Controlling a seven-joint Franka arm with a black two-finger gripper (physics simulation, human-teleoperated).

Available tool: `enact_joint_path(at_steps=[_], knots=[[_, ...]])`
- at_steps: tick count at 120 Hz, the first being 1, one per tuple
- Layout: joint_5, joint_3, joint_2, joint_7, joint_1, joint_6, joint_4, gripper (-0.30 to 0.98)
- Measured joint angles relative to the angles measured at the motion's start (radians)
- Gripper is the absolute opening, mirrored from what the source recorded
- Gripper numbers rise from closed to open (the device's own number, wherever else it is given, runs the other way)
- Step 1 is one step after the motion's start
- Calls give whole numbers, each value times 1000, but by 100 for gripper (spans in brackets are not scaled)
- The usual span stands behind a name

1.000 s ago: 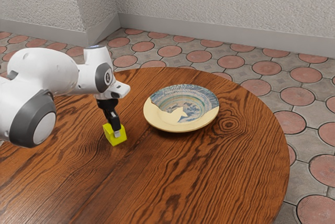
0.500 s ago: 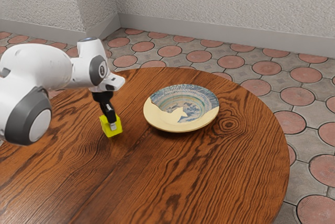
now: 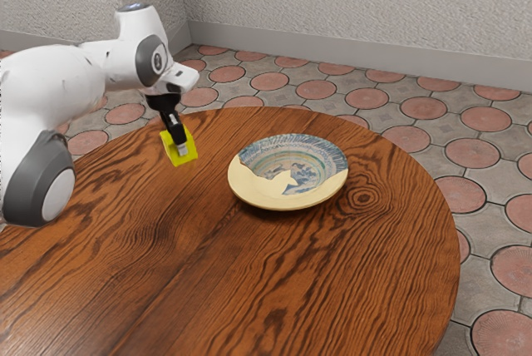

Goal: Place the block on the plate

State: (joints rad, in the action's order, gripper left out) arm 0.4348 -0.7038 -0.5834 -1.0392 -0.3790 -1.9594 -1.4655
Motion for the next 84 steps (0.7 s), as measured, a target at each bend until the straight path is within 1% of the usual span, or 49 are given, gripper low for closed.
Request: enact_joint_path(at_steps=[17,37,61,84], knots=[[-4,2,-31,0,5,34,98,40],[-2,35,-75,1,13,57,174,40],[-6,110,-99,8,20,68,223,40],[-35,191,-115,20,29,71,243,40]])
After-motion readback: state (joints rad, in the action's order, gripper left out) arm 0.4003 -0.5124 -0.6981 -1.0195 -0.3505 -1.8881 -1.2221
